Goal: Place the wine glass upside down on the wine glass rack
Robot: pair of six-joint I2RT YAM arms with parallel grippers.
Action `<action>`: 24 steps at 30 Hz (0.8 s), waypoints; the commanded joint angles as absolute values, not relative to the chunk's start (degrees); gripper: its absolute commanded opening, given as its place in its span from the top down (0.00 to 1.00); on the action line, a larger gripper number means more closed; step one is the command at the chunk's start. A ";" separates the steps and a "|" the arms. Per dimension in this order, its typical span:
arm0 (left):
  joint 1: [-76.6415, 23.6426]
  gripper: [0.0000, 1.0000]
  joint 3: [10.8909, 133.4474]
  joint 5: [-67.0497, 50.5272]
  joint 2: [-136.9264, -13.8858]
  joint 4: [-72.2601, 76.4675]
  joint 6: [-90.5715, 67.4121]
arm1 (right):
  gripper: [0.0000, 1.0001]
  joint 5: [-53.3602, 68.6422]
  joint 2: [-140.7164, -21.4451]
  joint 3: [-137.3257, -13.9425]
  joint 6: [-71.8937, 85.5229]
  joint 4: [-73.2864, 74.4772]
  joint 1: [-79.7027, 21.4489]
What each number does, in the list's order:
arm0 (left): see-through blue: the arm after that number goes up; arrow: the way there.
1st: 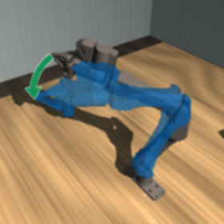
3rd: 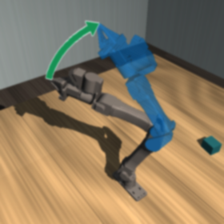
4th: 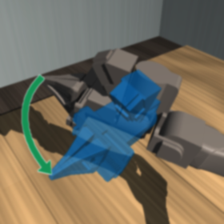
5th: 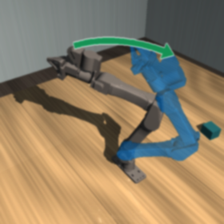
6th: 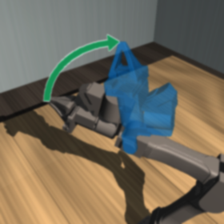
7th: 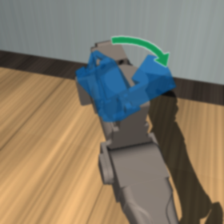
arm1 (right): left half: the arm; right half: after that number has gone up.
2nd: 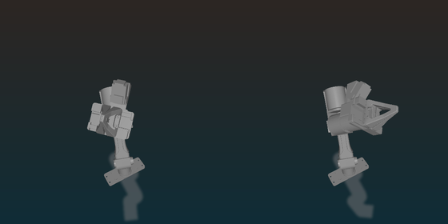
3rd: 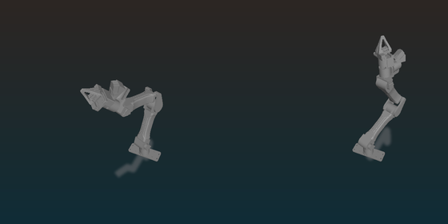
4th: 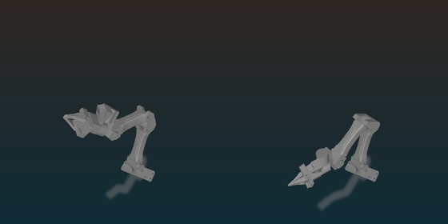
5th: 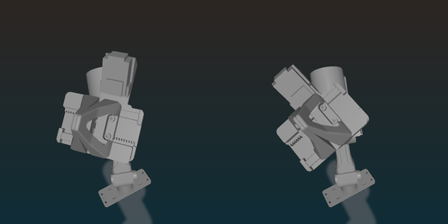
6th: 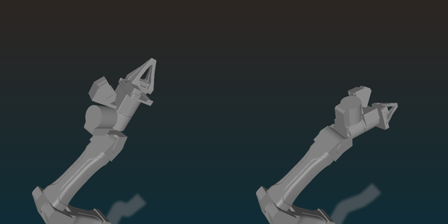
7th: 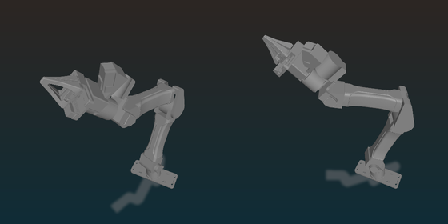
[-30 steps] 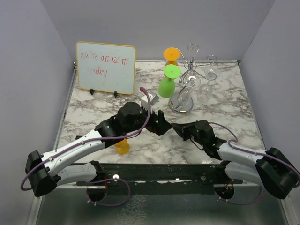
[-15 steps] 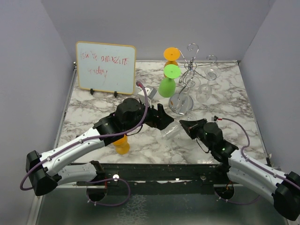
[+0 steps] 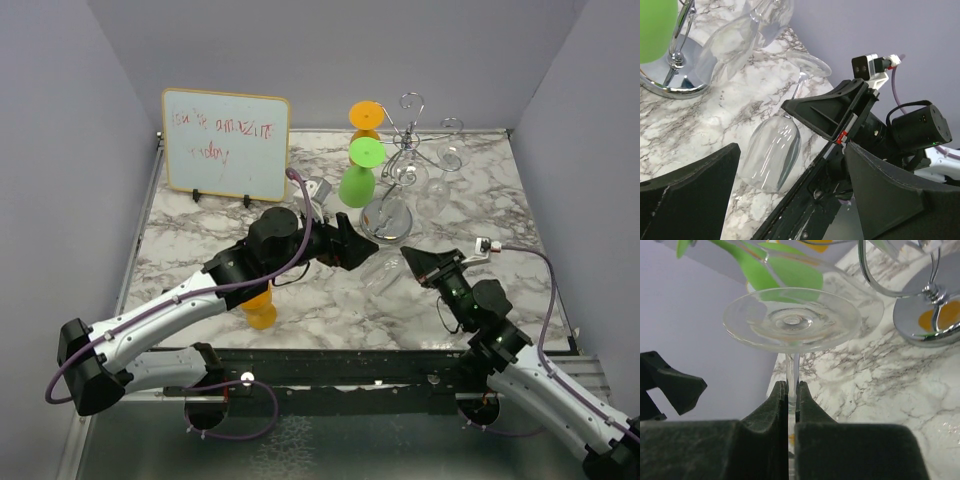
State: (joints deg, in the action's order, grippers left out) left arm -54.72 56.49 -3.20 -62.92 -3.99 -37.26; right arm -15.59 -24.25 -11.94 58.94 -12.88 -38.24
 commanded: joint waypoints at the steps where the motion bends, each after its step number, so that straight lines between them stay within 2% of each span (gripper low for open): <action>1: -54.67 0.12 57.14 -5.09 -63.60 1.56 -40.22 | 0.99 -12.57 -20.73 -10.93 43.57 -18.03 -38.41; 6: -54.67 0.11 56.92 -6.03 -64.11 4.34 -43.24 | 0.99 -5.13 -21.67 -11.68 32.43 -21.67 -38.41; 14: -54.54 0.10 58.09 -2.65 -66.23 1.32 -54.18 | 0.99 10.71 -31.34 -15.59 21.74 -29.48 -38.42; 19: -52.93 0.03 56.43 -2.09 -66.62 0.92 -61.75 | 0.99 15.50 -32.92 -14.94 14.73 -32.95 -38.41; 24: -48.36 0.01 51.04 -10.83 -67.94 7.60 -67.70 | 0.99 21.53 -34.91 -16.39 7.15 -32.77 -38.41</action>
